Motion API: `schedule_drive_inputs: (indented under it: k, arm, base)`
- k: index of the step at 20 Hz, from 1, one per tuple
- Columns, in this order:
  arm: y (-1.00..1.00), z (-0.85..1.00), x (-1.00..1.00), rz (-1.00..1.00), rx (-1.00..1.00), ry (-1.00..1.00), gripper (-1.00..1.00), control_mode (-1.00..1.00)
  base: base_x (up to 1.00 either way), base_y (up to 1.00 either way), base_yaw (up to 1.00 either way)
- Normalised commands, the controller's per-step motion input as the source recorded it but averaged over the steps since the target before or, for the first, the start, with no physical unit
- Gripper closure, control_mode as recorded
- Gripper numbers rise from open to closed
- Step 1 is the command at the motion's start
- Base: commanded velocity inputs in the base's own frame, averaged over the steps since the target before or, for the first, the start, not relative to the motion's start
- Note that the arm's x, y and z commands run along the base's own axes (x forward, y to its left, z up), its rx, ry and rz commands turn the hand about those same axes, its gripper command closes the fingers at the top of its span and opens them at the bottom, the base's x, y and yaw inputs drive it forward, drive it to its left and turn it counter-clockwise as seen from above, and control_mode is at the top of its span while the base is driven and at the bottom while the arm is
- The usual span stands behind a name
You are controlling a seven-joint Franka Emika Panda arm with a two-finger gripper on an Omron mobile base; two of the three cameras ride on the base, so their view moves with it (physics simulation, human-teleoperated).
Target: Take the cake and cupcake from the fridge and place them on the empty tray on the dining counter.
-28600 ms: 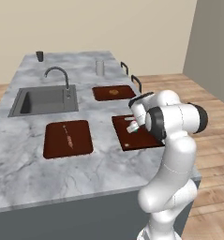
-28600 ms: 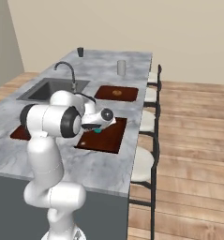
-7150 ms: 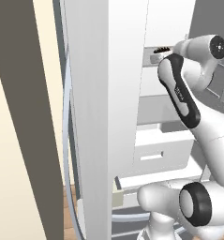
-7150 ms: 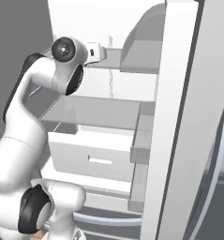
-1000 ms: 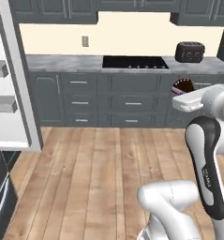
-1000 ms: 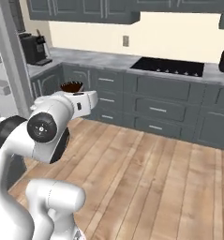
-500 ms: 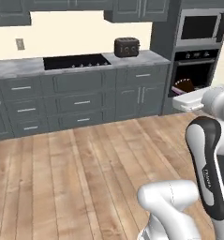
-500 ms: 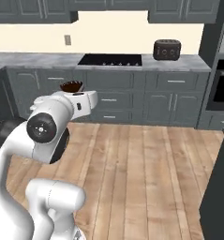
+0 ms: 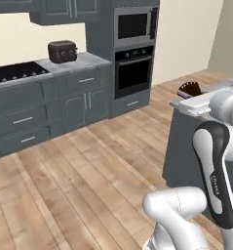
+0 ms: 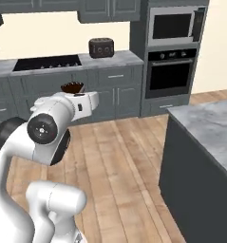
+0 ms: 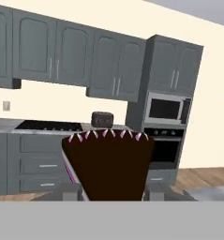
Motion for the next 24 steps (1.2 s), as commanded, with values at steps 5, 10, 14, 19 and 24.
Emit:
schedule_drive_inputs:
  k: [5, 10, 14, 19, 24]
  arm:
    - [0.0, 0.0, 0.0, 0.0, 0.0, 0.0, 1.0, 1.0]
    - [0.0, 0.0, 0.0, 0.0, 0.0, 0.0, 1.0, 1.0]
    - [0.0, 0.0, 0.0, 0.0, 0.0, 0.0, 1.0, 1.0]
    - [0.0, 0.0, 0.0, 0.0, 0.0, 0.0, 1.0, 1.0]
    - [0.0, 0.0, 0.0, 0.0, 0.0, 0.0, 1.0, 1.0]
  base:
    - [-0.21, 0.0, -0.59]
    - [-0.09, 0.0, -0.62]
    - [0.0, 0.0, -0.62]
    - [-0.01, 0.0, -0.6]
    - [-0.01, 0.0, -0.58]
